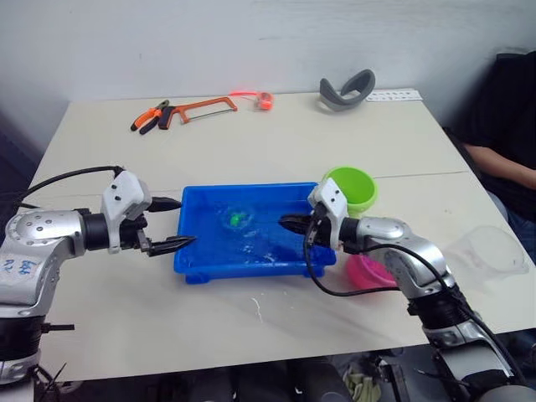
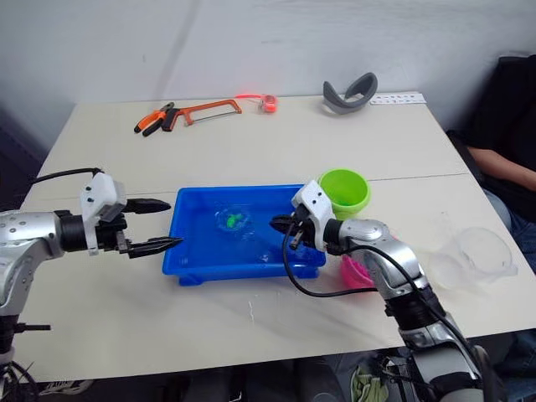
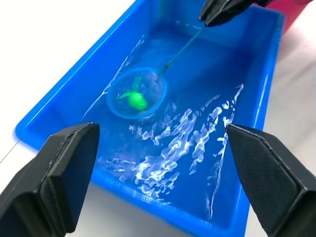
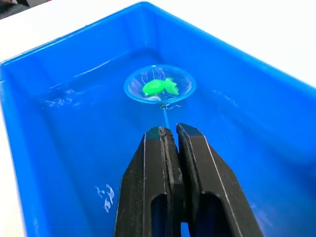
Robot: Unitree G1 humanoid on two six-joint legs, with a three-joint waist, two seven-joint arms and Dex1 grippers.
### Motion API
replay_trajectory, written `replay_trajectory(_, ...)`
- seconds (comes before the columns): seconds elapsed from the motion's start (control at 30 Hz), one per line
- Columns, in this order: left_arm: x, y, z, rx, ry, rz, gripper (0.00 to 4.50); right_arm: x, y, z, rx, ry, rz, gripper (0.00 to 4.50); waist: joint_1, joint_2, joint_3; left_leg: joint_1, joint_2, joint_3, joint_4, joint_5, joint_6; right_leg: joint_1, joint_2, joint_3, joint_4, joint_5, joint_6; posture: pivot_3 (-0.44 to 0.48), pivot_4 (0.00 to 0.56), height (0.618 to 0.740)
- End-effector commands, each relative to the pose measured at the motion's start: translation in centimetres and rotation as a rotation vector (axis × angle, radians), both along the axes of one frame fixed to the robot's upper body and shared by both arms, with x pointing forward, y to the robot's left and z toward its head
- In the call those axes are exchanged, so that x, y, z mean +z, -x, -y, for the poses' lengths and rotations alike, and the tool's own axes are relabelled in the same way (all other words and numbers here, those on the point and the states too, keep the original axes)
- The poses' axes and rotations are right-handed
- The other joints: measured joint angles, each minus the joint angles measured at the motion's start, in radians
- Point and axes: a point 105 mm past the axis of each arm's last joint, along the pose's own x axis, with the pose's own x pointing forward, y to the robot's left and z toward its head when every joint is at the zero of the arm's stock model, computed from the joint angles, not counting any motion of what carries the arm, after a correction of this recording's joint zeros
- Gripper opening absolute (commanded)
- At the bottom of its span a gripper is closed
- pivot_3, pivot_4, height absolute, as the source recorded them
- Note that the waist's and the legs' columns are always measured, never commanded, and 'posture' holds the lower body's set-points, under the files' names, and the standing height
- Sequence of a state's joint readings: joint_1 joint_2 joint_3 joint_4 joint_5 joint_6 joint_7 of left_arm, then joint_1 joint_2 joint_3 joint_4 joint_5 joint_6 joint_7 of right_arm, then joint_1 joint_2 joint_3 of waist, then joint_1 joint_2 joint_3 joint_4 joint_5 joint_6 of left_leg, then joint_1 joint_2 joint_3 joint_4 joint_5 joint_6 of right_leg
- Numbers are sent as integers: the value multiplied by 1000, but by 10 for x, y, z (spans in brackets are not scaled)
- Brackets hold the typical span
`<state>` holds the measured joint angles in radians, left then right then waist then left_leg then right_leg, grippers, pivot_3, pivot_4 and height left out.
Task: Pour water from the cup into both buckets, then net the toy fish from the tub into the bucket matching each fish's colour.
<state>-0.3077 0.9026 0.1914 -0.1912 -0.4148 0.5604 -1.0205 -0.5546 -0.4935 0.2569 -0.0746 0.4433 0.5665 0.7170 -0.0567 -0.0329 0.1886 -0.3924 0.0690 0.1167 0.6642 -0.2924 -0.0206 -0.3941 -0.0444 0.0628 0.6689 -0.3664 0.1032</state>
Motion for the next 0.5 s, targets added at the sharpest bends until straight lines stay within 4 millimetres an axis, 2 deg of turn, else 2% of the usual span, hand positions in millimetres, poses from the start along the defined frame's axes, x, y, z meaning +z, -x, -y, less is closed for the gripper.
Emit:
replay_trajectory(0.03,3,-16,15,-74,12,34,4448,36,26,11,46,-21,131,0,3,0,0,0,0,0,0,0,0,0,0,0,0,0,0,0,150,740)
replay_trajectory(0.17,5,-30,33,-150,37,52,4448,51,41,27,27,34,211,0,4,0,0,0,0,0,0,0,0,0,1,0,-1,0,0,0,150,740)
replay_trajectory(0.27,14,-37,52,-211,112,51,4448,66,43,46,-54,55,265,0,5,0,0,-1,0,0,0,0,0,0,1,0,-2,0,0,0,150,740)
replay_trajectory(0.4,26,-37,81,-348,187,22,4448,88,50,82,-194,133,346,0,17,0,0,-2,-1,0,1,0,0,0,1,0,-1,0,1,0,150,740)
replay_trajectory(0.5,31,-37,95,-409,217,16,4448,96,54,107,-302,184,354,0,26,0,0,-2,-1,0,1,0,1,0,2,0,-2,0,1,0,150,740)
